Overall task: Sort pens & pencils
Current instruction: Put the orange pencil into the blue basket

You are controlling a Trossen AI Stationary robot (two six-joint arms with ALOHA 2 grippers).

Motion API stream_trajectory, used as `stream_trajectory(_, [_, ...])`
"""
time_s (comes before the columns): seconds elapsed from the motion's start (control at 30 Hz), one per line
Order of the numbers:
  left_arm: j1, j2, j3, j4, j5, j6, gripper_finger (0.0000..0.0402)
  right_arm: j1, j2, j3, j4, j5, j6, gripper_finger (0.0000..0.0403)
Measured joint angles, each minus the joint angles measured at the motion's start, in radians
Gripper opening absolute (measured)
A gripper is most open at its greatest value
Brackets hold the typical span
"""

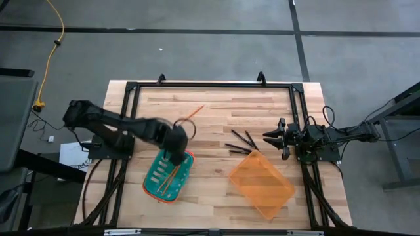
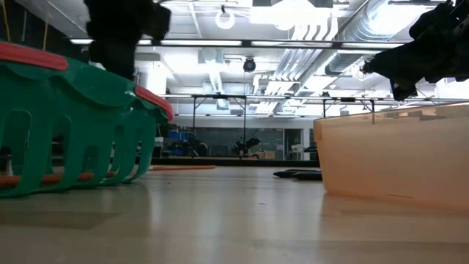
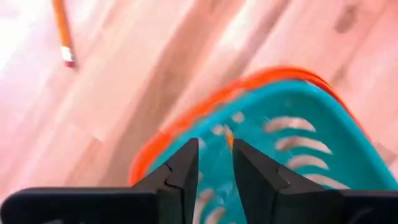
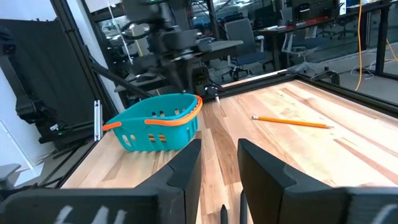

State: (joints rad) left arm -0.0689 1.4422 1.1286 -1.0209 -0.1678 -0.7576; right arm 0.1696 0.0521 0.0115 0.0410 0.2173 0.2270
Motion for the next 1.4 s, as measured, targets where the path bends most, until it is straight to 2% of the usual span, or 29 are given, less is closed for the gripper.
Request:
stream_trajectory(0.2, [0.203, 0.024, -0.001, 0.013, 0.006, 0.133, 0.0085, 0.000, 0.000, 0.000, 0.000, 0.000, 0.000, 0.0096])
stream_trajectory(0.3, [0.280, 0.060, -0.028, 0.085, 0.031, 0.192, 0.0085, 0.000, 0.000, 0.000, 0.000, 0.000, 0.000, 0.0096])
stream_trajectory(0.4, [0.341, 0.114, -0.043, 0.155, 0.064, 0.256, 0.0085, 0.000, 0.000, 0.000, 0.000, 0.000, 0.000, 0.0096])
stream_trajectory(0.67, [0.479, 0.249, -0.041, 0.216, 0.054, 0.400, 0.0086, 0.000, 0.000, 0.000, 0.000, 0.000, 0.000, 0.0096])
stream_trajectory(0.8, [0.519, 0.295, -0.042, 0.216, 0.051, 0.442, 0.0108, 0.000, 0.000, 0.000, 0.000, 0.000, 0.000, 0.0096])
stream_trajectory(1.13, [0.522, 0.304, -0.025, 0.229, 0.010, 0.554, 0.0224, 0.000, 0.000, 0.000, 0.000, 0.000, 0.000, 0.0096])
stream_trajectory(1.27, [0.543, 0.328, -0.025, 0.248, 0.025, 0.572, 0.0232, 0.000, 0.000, 0.000, 0.000, 0.000, 0.000, 0.0096])
stream_trajectory(1.4, [0.571, 0.356, -0.025, 0.263, 0.028, 0.595, 0.0219, 0.000, 0.000, 0.000, 0.000, 0.000, 0.000, 0.0096])
